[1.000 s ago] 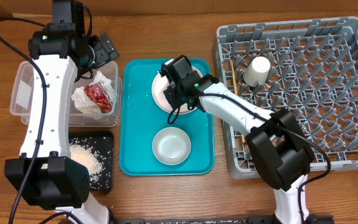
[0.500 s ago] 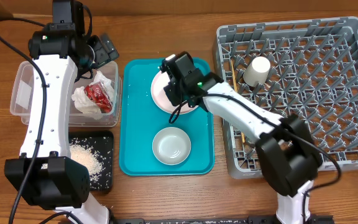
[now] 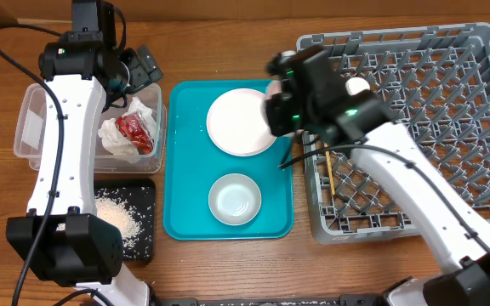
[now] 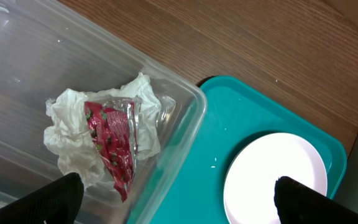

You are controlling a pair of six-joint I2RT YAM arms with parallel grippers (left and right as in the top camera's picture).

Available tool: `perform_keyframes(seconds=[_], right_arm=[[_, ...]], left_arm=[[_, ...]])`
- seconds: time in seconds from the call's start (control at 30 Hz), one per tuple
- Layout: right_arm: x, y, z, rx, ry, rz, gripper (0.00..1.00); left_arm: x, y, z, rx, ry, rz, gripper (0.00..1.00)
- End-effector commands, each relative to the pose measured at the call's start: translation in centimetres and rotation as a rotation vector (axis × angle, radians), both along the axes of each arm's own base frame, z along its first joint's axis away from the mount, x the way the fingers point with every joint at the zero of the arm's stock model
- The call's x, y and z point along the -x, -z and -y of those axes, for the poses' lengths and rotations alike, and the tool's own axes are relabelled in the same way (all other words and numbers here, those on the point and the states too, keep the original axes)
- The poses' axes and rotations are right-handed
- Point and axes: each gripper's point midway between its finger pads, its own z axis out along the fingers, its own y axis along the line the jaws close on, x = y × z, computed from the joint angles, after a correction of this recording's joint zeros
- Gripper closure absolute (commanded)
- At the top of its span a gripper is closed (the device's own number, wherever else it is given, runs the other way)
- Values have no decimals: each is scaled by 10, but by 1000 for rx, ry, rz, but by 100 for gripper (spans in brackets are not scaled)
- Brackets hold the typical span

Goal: Sort waste into correct bins and load items into the dishwasher
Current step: 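Lift the pink bowl with the right gripper and carry it into the rack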

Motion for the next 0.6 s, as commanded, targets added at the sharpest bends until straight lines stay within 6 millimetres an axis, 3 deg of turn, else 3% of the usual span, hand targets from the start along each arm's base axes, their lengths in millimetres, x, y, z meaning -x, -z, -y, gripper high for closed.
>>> perform_keyframes(seconds=[0.0, 0.17, 0.33, 0.57], right_arm=[[12, -5, 17, -142, 17, -153, 96], [12, -8, 51, -270, 66, -277, 96], [14, -21, 63, -462, 14, -332, 96], [5, -10, 96, -613, 63, -359, 96]], left_arm=[[-2, -11, 3, -3, 18, 32, 0], [-2, -11, 3, -3, 18, 32, 0], [-2, -11, 3, -3, 18, 32, 0], [-2, -11, 3, -3, 18, 32, 0]])
